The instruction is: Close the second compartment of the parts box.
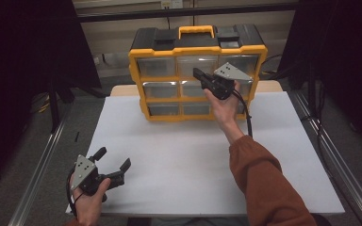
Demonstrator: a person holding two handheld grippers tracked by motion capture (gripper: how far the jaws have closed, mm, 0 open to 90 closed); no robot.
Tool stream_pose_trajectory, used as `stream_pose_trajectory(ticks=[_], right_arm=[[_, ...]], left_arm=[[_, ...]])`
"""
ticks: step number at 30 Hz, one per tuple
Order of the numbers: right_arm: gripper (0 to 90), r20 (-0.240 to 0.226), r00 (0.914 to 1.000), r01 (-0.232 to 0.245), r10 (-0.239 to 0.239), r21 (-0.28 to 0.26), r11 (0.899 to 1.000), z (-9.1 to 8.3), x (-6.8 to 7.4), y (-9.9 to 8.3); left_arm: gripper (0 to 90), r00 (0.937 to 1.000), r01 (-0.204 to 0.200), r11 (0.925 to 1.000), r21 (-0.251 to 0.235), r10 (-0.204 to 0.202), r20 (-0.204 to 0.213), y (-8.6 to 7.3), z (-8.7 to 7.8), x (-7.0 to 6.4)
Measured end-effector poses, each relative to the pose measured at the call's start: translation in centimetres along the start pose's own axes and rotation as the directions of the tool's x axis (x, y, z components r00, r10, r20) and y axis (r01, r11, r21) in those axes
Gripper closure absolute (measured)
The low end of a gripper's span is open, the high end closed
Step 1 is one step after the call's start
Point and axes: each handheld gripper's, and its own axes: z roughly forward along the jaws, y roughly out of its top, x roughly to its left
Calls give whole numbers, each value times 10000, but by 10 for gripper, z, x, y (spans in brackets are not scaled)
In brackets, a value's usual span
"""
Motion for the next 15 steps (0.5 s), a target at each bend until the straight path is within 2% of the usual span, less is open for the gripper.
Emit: stream_pose_trajectory(ticks=[15], right_arm=[[900,174,9998,-7,6,48,10000,4,-2,1]], left_arm=[[36,10000,-7,10000,-43,8,26,0,2,0]])
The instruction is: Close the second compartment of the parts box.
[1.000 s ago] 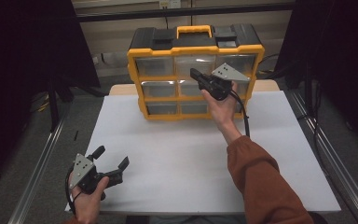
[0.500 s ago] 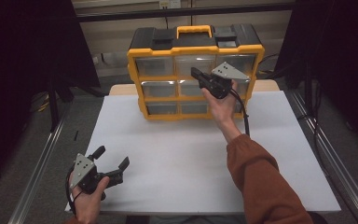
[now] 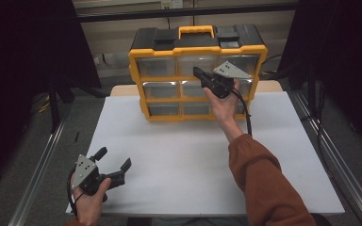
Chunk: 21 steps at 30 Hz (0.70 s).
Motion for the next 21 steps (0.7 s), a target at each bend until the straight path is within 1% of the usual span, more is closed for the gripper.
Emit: stream_pose_trajectory(ticks=[2,4,5,6,7,8,9,10,12,13,14,15,16,17,18,19,21], right_arm=[[900,10,10000,-3,3,20,10000,1,-1,0],[900,4,10000,1,-1,-8,10000,2,-1,0],[900,67,9999,89,-89,23,10000,3,-1,0],[900,67,9999,89,-89,23,10000,3,-1,0],[900,108,9999,41,-41,25,10000,3,-1,0],[900,67,10000,42,-43,20,10000,4,-2,0],[900,64,10000,12,-12,1,10000,4,-2,-1],[900,133,9999,9,-9,6,10000,4,-2,-1],[900,154,9998,107,-108,20,9999,4,-3,-2],[900,170,9998,111,-112,48,9999,4,-3,-2],[900,170,9998,111,-112,48,9999,4,-3,-2],[900,230,9997,75,-77,56,10000,5,-2,-2],[900,173,9998,38,-40,117,9999,5,-3,-2],[900,185,9998,-15,14,81,10000,5,-3,-2],[900,207,9998,-21,20,78,10000,5,-2,-2],[900,225,9997,-2,0,84,10000,5,-2,-2],[900,220,9997,-67,65,58,10000,5,-2,-2]], left_arm=[[36,9999,129,9999,-25,-129,13,1,1,-1],[36,10000,60,10000,-35,-60,72,1,2,0],[36,10000,54,10000,-18,-54,78,1,3,0],[36,9999,95,9999,66,-94,-37,1,3,-1],[36,10000,29,9999,98,-29,34,1,3,0],[36,10000,57,10000,76,-57,26,1,3,0],[36,9997,264,9996,-60,-264,-1,1,4,-1],[36,9999,127,9999,51,-127,-54,1,3,0],[36,10000,38,9999,126,-37,-62,1,2,1],[36,10000,82,9999,58,-82,-41,0,2,0],[36,10000,47,9999,123,-47,2,1,1,0],[36,9998,172,9999,-5,-172,-44,0,2,0],[36,9996,290,9996,-75,-290,-70,0,2,-1],[36,9998,132,9999,-1,-132,-115,0,1,1],[36,9998,98,9999,92,-96,-154,0,0,1],[36,9998,149,9999,4,-149,-134,0,1,1],[36,9999,115,9999,33,-114,-111,0,1,1]])
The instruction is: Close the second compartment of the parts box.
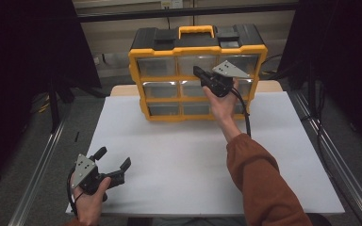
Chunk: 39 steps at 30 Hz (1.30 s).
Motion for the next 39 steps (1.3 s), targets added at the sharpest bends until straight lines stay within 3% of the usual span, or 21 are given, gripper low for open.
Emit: stream_pose_trajectory(ticks=[2,8,10,17,20,23,31,36,39], right_arm=[[898,-38,10000,-9,9,-22,10000,0,0,-1],[778,-226,9997,1,-3,-93,10000,-2,5,-2],[703,-563,9984,62,-77,-273,9996,-8,8,-2],[532,-438,9990,4,-14,-221,9998,-16,6,-5],[441,-316,9991,279,-285,-202,9994,-20,6,-6],[344,-214,9997,125,-126,-75,9999,-25,4,-10],[107,-271,9989,-382,390,309,9988,-41,2,-16],[39,-207,9978,-615,625,442,9971,-51,2,-21],[7,-234,9984,-493,505,492,9976,-55,2,-24]], left_arm=[[36,10000,6,10000,1,-6,16,0,1,0],[36,9998,24,10000,-41,-23,173,0,-1,-1],[36,9999,-36,10000,-10,36,135,0,-3,0],[36,10000,-12,10000,-44,12,65,-1,-5,0],[36,10000,62,10000,-1,-62,6,-1,-5,-1],[36,10000,-83,10000,44,83,-5,-1,-6,0],[36,10000,25,10000,48,-25,12,-2,-4,0],[38,10000,-6,10000,80,6,-23,-2,-4,0],[38,9999,-119,9998,132,120,-49,-2,-4,1]])
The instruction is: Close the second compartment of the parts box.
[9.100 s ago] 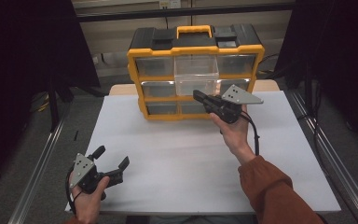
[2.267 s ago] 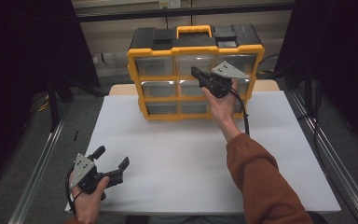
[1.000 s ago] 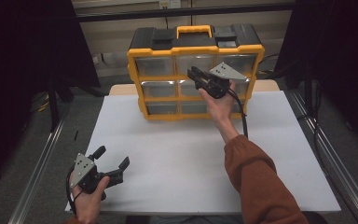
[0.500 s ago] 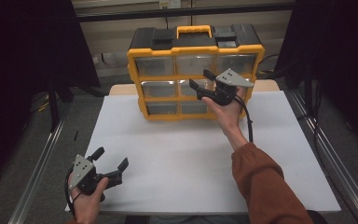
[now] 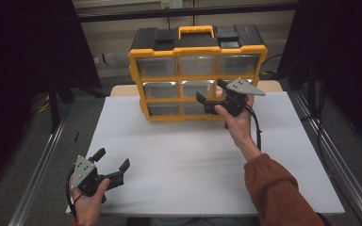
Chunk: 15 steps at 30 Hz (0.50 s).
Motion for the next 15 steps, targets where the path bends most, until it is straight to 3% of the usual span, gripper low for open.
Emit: stream_pose_trajectory(ticks=[15], right_arm=[[10,457,9988,-196,179,373,9991,-38,-2,-17]], left_arm=[[42,9997,194,9998,-46,-194,-135,0,1,1]])
